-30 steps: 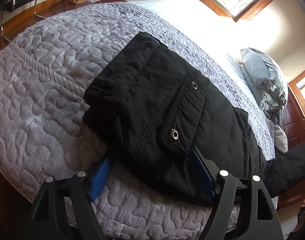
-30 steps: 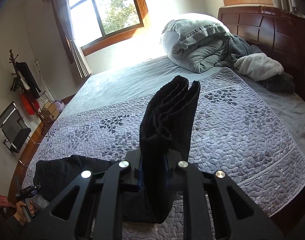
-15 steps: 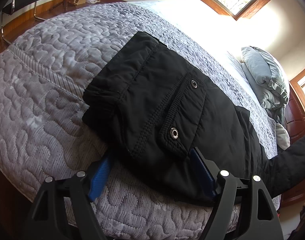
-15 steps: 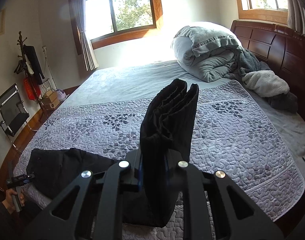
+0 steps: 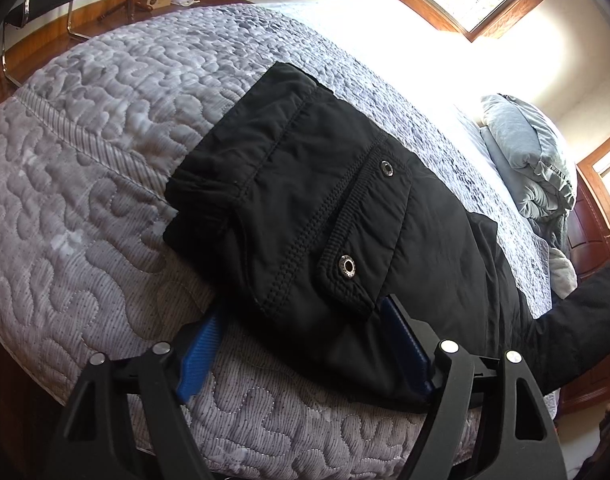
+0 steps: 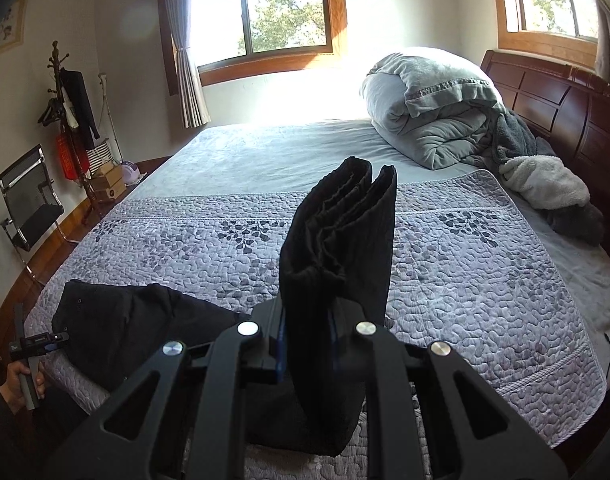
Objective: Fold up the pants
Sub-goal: 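Hold the leg end raised with the right tool above the bedspread, then lower the held leg end with the right tool onto the pants body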
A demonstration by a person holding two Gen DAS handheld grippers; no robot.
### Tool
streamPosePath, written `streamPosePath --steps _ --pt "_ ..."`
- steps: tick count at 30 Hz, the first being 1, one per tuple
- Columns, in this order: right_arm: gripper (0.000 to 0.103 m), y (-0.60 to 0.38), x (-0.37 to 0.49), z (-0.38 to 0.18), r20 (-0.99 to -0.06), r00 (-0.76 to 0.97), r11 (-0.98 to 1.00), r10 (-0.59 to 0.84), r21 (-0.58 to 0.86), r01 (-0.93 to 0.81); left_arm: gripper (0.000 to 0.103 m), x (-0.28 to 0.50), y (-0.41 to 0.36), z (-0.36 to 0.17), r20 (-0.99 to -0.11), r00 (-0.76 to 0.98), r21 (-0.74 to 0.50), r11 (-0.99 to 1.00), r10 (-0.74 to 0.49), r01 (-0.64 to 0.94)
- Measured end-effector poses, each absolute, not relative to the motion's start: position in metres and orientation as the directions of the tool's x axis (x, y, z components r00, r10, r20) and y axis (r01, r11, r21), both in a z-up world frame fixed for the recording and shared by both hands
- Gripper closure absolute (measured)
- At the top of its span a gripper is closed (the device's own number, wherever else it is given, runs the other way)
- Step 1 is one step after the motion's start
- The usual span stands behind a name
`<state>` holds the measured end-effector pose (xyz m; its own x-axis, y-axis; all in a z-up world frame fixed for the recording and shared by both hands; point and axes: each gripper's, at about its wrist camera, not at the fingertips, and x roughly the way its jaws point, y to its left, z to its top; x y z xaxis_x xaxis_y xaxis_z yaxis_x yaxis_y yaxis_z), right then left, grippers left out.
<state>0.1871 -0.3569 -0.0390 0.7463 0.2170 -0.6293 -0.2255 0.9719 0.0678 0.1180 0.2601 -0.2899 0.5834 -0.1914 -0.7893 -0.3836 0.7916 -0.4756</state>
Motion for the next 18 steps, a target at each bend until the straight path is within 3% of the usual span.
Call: streamPosePath --steps 18 --pt "0.089 -0.275 0.194 -0.062 -0.694 0.671 0.931 0.261 -0.001 -0.364 0.024 0.110 0.266 -0.290 -0.766 0.604 -0.515 0.773 -0.221 -0.370"
